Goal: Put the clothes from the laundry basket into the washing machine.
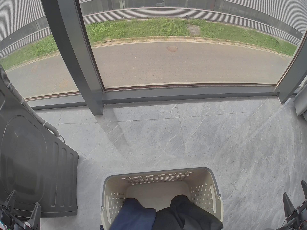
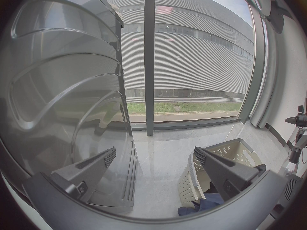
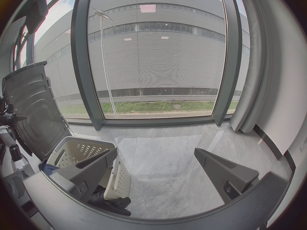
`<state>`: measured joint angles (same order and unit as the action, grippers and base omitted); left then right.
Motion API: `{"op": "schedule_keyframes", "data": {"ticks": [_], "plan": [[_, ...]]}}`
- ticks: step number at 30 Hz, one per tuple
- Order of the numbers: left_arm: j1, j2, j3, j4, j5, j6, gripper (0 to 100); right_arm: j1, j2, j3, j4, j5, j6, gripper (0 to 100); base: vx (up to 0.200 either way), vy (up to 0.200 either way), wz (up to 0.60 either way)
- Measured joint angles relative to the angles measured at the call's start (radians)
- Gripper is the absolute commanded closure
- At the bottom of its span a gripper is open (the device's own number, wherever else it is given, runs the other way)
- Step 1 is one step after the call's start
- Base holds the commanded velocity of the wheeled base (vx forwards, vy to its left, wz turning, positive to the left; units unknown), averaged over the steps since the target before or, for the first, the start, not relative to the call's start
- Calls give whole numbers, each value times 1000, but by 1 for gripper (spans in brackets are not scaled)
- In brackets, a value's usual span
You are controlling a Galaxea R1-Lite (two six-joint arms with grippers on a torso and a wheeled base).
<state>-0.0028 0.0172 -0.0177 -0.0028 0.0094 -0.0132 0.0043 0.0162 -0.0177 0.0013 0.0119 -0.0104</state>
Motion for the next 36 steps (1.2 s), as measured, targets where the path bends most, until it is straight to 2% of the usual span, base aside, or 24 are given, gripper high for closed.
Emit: {"op": "schedule_keyframes", "data": {"ticks": [3,36], "plan": [[0,0,0,1,0,0,0,0,0,0,1,0,0,0,200,0,0],[-1,0,0,0,0,0,0,0,0,0,0,0,0,0,0,0,0]]}}
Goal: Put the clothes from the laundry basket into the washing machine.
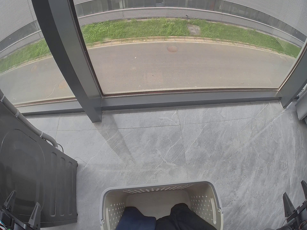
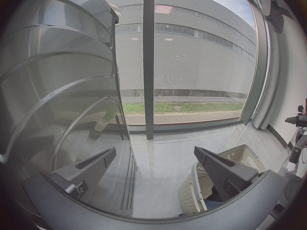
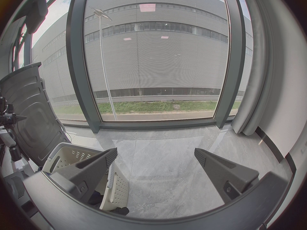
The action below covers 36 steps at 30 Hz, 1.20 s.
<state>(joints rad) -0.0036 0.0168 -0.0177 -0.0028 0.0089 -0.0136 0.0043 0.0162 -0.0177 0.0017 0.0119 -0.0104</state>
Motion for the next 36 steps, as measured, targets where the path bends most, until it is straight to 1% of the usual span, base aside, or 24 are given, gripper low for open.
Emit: {"op": "schedule_keyframes", "data": {"ticks": [15,36], "plan": [[1,0,0,0,0,0,0,0,0,0,-1,0,0,0,0,0,0],[1,0,0,1,0,2,0,0,0,0,0,0,0,0,-200,0,0]]}}
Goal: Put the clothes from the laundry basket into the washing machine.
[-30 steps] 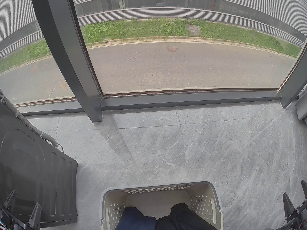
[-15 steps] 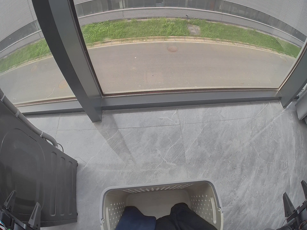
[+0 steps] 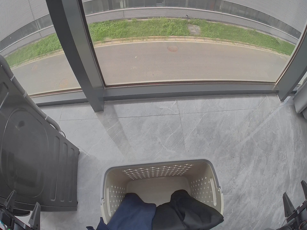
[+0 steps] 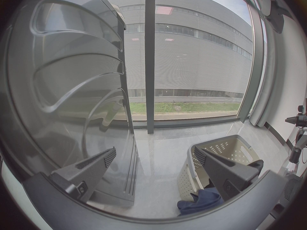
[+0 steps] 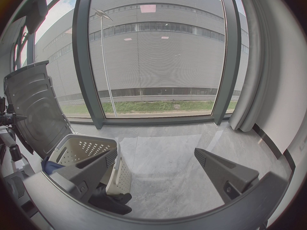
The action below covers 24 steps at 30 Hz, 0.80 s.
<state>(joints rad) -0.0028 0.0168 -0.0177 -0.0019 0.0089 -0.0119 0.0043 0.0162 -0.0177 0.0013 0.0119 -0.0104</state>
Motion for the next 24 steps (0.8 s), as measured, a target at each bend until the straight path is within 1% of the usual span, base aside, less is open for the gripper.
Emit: {"op": "schedule_keyframes", "data": {"ticks": [24], "plan": [[-1,0,0,0,0,0,0,-1,0,0,0,0,0,0,-200,0,0]]}}
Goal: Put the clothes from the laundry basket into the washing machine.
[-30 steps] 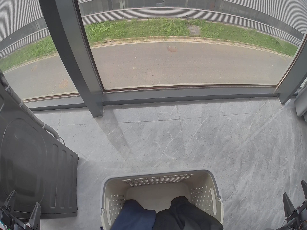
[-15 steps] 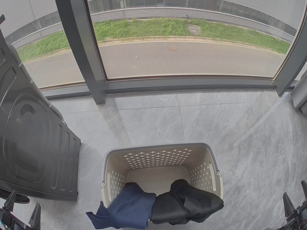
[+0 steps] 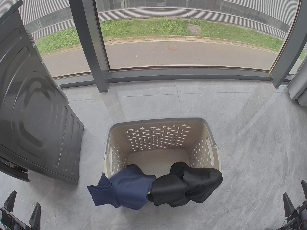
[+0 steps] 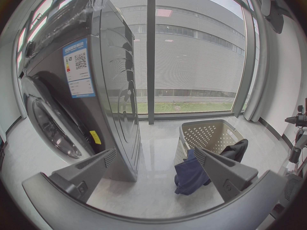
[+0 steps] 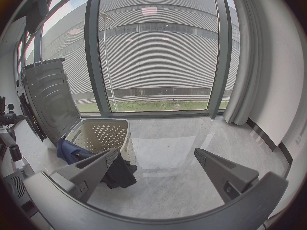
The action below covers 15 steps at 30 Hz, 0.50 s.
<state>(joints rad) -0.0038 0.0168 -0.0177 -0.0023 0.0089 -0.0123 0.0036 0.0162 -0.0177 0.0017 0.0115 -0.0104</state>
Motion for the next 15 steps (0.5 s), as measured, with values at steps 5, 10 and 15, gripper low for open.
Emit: {"op": "schedule_keyframes", "data": {"ticks": [5,10,15], "plan": [[1,0,0,-1,0,0,0,1,0,0,0,0,0,0,-200,0,0],[1,0,0,0,0,0,0,1,0,0,0,0,0,0,-40,0,0],[0,0,0,0,0,0,0,1,0,0,0,0,0,0,0,0,0]]}}
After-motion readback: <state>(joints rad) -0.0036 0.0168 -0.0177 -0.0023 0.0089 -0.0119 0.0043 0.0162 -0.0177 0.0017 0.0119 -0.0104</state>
